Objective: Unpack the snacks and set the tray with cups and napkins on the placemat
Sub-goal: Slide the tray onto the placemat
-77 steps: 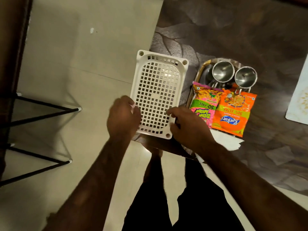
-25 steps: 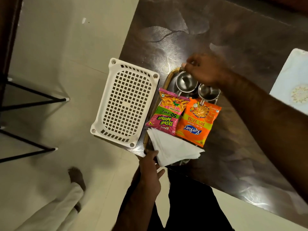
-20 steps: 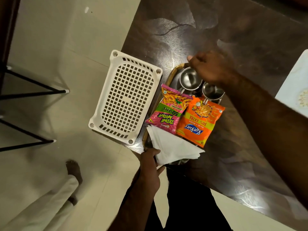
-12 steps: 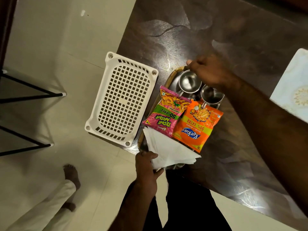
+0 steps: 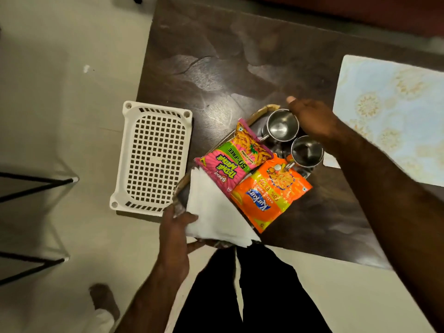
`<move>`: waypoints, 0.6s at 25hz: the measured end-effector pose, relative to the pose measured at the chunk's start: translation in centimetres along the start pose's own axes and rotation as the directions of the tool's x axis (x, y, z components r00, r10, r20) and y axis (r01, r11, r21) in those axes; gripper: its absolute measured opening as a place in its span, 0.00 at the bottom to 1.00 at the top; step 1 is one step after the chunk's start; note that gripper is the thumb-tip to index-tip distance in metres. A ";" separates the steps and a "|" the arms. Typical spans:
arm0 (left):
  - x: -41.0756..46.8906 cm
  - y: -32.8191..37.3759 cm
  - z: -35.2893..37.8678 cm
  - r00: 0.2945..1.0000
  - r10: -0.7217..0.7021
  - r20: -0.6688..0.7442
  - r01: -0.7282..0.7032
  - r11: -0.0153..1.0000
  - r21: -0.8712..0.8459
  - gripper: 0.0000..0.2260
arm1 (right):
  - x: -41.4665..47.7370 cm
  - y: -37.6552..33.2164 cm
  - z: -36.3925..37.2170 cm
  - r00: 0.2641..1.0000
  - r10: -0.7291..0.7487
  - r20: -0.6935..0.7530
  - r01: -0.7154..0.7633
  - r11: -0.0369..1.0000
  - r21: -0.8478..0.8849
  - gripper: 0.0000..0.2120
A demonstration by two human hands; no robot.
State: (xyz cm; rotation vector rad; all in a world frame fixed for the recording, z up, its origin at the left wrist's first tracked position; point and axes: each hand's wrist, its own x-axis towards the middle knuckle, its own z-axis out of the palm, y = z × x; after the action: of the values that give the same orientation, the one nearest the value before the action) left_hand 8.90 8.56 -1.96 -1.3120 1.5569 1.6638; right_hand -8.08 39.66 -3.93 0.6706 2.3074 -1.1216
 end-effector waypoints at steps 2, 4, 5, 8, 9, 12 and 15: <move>0.2 2.2 0.3 0.997 0.068 0.027 -0.070 0.995 0.070 0.17 | -1.7 1.7 -1.7 0.994 0.088 -0.061 -0.080 0.990 0.119 0.24; 0.6 4.4 0.9 0.991 0.119 0.064 -0.125 0.987 0.097 0.16 | -3.2 3.4 -3.2 0.981 0.173 -0.091 -0.153 0.969 0.192 0.22; 0.6 5.5 1.5 0.985 0.145 0.093 -0.155 0.981 0.113 0.16 | -3.9 4.3 -4.1 0.974 0.205 -0.098 -0.182 0.962 0.205 0.21; 0.5 8.4 4.6 0.963 0.209 0.170 -0.240 0.952 0.192 0.16 | -5.6 7.2 -6.9 0.954 0.281 -0.108 -0.244 0.932 0.268 0.26; 0.4 9.1 6.0 0.954 0.228 0.193 -0.266 0.942 0.206 0.16 | -6.1 8.1 -7.8 0.946 0.303 -0.115 -0.257 0.917 0.306 0.28; 0.3 10.3 10.9 0.920 0.271 0.285 -0.337 0.916 0.216 0.15 | -6.8 11.1 -10.5 0.928 0.347 -0.138 -0.266 0.874 0.407 0.27; 0.2 10.3 16.9 0.899 0.282 0.334 -0.373 0.893 0.251 0.15 | -6.6 14.9 -13.9 0.907 0.387 -0.166 -0.270 0.837 0.476 0.29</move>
State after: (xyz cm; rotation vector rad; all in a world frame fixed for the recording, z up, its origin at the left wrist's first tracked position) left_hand -5.14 22.32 0.52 -0.6316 1.8371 1.6284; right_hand 3.21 57.58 -0.88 1.4099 2.0180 -1.4701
